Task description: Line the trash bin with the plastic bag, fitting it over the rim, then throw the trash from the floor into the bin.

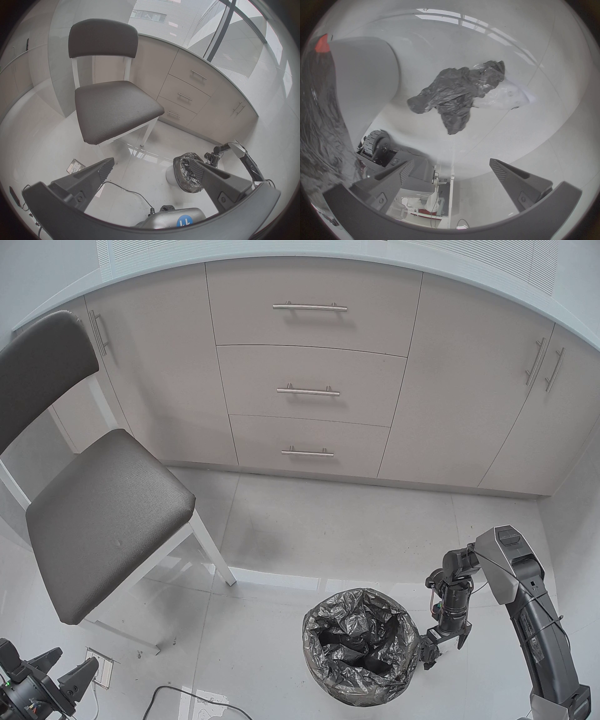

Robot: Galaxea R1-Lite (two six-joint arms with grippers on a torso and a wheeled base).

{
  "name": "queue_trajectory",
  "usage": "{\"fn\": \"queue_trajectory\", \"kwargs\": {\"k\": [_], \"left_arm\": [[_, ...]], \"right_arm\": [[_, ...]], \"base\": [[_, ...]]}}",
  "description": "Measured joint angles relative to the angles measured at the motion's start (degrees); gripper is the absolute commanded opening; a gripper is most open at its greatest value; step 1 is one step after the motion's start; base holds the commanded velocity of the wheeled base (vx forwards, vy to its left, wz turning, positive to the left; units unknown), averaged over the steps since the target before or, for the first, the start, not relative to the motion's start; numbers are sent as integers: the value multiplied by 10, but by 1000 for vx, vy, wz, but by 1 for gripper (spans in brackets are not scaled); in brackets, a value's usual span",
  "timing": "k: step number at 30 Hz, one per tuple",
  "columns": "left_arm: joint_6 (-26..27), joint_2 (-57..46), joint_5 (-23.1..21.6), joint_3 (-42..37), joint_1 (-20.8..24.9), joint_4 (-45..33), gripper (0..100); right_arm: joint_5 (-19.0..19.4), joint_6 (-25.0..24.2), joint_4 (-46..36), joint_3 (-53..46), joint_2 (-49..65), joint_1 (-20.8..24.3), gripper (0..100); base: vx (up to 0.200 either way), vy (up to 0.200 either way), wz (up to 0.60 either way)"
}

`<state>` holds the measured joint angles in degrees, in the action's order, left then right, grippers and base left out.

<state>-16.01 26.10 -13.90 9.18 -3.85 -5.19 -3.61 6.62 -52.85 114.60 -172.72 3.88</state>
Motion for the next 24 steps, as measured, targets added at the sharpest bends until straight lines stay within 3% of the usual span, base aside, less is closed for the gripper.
{"fn": "queue_trajectory", "kwargs": {"k": [9,17,24], "left_arm": [[0,1,0,0,0,0,100],[0,0,0,0,0,0,100],[0,0,0,0,0,0,100]], "right_arm": [[-3,-53,12,0,-28,30,100],[-27,-117,117,0,-44,40,100],[-73,-158,202,0,-47,43,100]], "base": [[0,0,0],[0,0,0],[0,0,0]]}}
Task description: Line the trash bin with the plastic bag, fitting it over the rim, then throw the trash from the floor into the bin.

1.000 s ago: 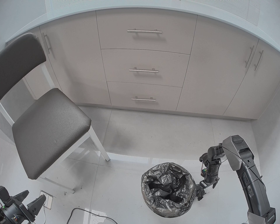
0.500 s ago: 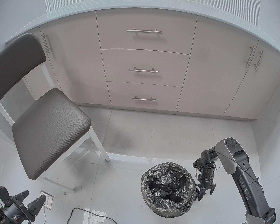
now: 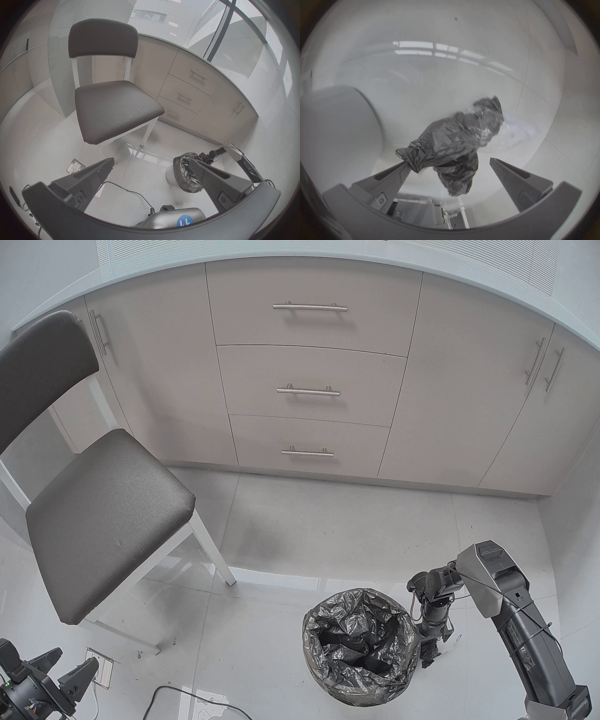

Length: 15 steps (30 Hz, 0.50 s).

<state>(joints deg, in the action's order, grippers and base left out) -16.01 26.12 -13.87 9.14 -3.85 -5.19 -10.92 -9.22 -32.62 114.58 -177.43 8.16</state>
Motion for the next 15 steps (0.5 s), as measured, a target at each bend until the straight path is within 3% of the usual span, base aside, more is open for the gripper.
{"fn": "queue_trajectory", "kwargs": {"k": [10,11,15], "left_arm": [[0,0,0,-1,0,0,100],[0,0,0,-1,0,0,100],[0,0,0,-1,0,0,100]], "right_arm": [[-20,-44,38,0,-1,9,100],[-20,-45,39,0,-1,10,0],[-21,-53,39,0,-1,12,0]], "base": [[0,0,0],[0,0,0],[0,0,0]]}}
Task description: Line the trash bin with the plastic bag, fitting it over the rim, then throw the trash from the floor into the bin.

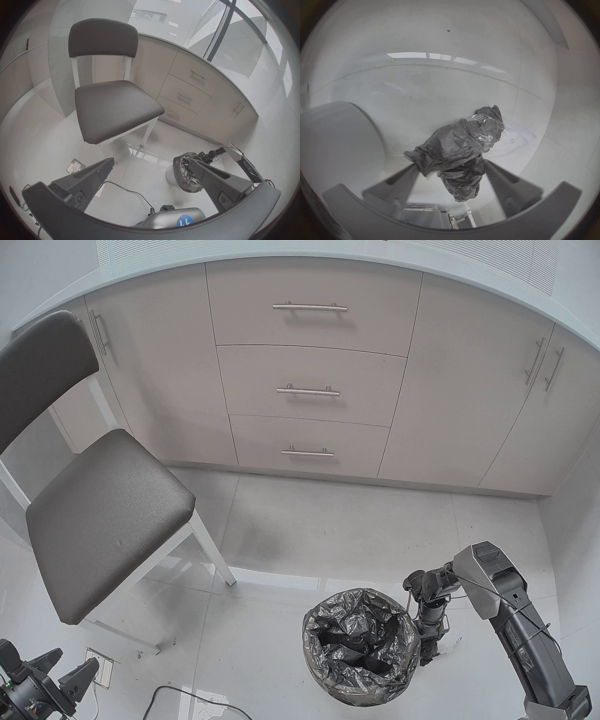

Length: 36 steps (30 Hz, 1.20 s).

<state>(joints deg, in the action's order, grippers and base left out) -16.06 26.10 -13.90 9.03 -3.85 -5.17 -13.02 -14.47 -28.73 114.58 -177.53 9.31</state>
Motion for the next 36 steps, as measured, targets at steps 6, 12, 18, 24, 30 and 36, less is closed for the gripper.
{"fn": "queue_trajectory", "kwargs": {"k": [6,12,18,24,30,36], "left_arm": [[0,1,0,0,0,0,100],[0,1,0,0,0,0,100],[0,0,0,0,0,0,100],[0,0,0,-3,0,0,100],[0,-5,0,-3,0,0,100],[0,-17,0,-3,0,-1,100]], "right_arm": [[1,-11,3,0,0,9,0],[0,-14,16,0,0,13,0],[1,-28,6,0,0,12,0],[3,-23,-69,0,0,6,0],[8,-10,-155,0,13,-10,0],[14,-5,-196,0,54,-28,0]], "base": [[0,0,0],[0,0,0],[0,0,0],[0,0,0],[0,0,0],[0,0,0]]}}
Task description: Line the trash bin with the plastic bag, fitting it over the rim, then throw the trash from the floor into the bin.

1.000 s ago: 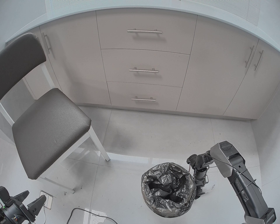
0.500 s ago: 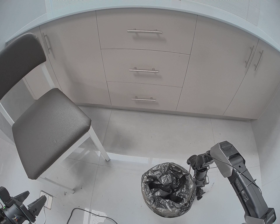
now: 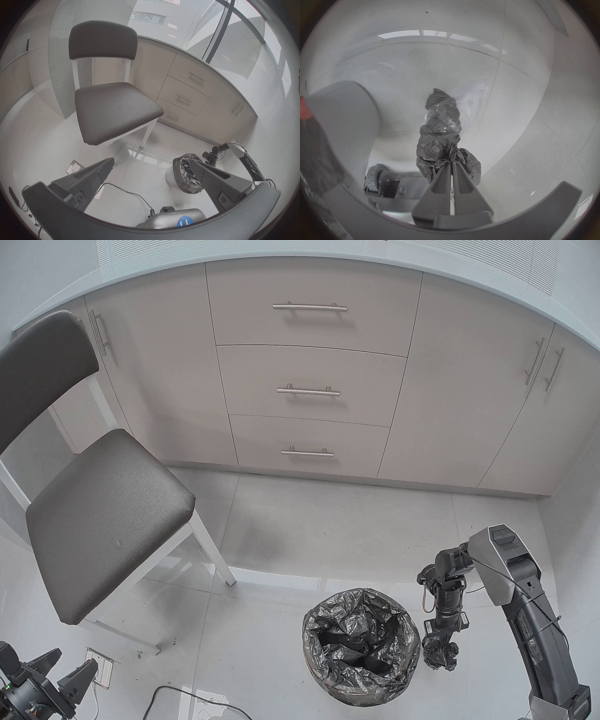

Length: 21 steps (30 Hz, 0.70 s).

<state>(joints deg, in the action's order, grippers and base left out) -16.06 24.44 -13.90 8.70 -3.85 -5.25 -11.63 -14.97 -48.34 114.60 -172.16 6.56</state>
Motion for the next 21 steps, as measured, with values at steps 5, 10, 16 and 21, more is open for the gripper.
{"fn": "queue_trajectory", "kwargs": {"k": [5,10,16,21], "left_arm": [[0,-5,0,0,0,0,100],[0,-7,0,0,0,0,100],[0,-9,0,-1,0,0,100],[0,-14,0,-1,2,0,100]], "right_arm": [[38,5,-74,0,40,-7,0],[68,10,-137,0,80,-15,0],[78,9,-173,0,126,-19,0],[91,8,-197,0,169,-18,0]], "base": [[0,0,0],[0,0,0],[0,0,0],[0,0,0]]}}
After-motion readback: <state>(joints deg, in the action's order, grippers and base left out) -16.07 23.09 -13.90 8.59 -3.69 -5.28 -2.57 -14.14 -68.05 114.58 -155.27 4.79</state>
